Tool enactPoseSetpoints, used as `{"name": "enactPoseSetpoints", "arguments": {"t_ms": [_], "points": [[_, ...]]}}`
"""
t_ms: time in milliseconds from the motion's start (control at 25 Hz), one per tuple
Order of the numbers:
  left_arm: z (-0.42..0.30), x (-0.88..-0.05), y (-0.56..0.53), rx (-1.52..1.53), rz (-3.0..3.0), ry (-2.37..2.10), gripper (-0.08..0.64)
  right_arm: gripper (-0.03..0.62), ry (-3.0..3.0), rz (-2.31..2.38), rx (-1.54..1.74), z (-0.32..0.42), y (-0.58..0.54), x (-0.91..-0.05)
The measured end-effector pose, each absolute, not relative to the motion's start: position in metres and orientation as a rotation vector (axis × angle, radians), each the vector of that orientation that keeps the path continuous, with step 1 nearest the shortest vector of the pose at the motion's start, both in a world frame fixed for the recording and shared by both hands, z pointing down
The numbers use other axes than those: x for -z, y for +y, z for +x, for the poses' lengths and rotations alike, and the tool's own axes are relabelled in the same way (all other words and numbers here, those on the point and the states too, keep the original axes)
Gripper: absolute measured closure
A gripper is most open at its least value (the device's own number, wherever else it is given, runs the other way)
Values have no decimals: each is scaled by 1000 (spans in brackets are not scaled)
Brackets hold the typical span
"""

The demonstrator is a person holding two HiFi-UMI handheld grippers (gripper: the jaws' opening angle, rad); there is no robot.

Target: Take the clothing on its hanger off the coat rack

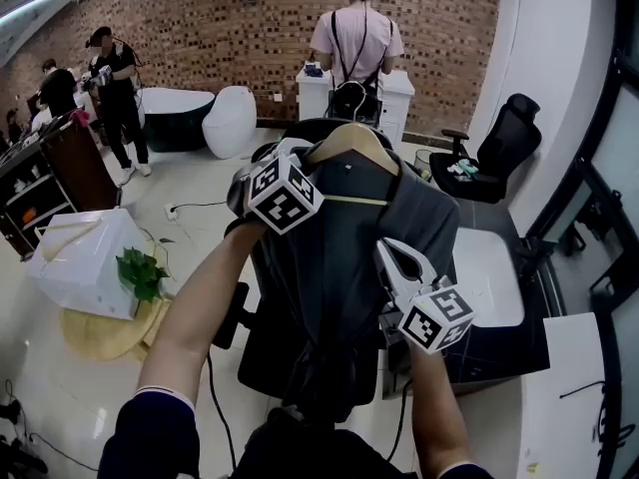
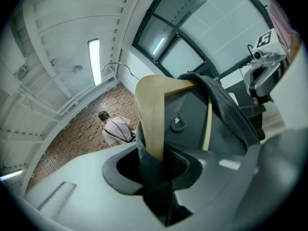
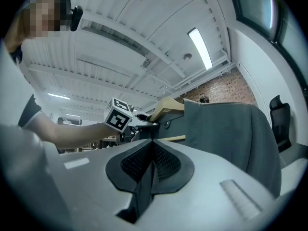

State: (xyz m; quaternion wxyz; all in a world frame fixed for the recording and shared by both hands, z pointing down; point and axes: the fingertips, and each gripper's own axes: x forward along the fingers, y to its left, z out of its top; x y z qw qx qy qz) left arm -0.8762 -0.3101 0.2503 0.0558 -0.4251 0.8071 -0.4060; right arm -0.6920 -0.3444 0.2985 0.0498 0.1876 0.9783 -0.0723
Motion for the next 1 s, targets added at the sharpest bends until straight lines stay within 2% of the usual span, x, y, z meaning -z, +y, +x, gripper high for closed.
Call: {"name": "enactPoseSetpoints", "arguments": {"t_ms": [280, 520, 1000], "points": [[-929, -252, -319, 1227, -1316, 2445, 466, 591, 2987, 506, 206, -730, -353, -294], [-947, -265, -322, 1194, -1362, 2440, 468, 591, 3016, 449, 212, -746, -356, -301], [-920, -383, -310, 1249, -1562, 2447, 469, 591, 3126, 409, 297, -745, -348, -350]]}}
